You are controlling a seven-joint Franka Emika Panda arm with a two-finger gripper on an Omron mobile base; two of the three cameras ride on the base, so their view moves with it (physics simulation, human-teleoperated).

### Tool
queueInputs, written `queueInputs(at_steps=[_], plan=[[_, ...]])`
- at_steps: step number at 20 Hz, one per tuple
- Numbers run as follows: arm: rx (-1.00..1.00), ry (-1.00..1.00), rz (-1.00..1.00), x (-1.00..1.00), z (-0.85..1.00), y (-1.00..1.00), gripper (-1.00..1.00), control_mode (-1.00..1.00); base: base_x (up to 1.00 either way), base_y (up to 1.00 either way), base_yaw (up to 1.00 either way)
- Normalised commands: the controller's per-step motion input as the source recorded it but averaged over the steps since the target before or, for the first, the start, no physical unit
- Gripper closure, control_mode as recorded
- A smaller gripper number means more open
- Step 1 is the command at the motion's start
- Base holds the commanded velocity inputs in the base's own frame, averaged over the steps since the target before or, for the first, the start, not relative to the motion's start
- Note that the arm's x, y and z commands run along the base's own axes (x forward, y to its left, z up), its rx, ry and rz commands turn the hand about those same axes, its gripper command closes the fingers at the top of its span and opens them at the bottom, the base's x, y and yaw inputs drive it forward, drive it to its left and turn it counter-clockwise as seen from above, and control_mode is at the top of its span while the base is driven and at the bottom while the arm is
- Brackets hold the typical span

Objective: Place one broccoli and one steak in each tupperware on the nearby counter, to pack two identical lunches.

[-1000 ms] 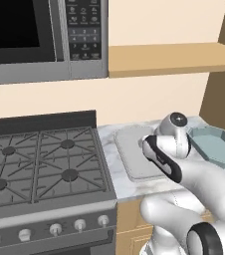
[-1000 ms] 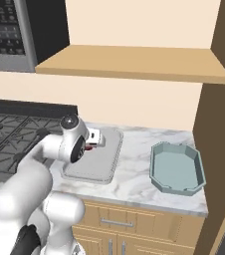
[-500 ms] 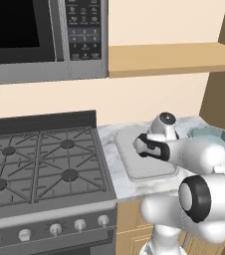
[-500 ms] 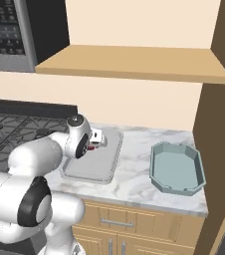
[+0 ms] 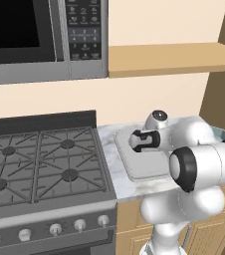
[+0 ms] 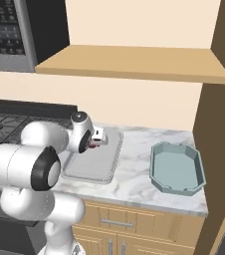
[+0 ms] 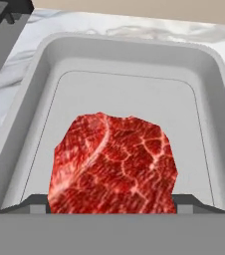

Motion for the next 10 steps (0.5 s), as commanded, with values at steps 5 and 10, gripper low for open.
queueInputs(at_steps=[5,10], plan=[[0.0,0.0,0.0,0.17,-0.3,0.0,1.0,-1.0,0.0,0.0,0.0],[0.0,0.0,0.0,0.2,-0.26,0.0,1.0,-1.0,0.0,0.0,0.0]])
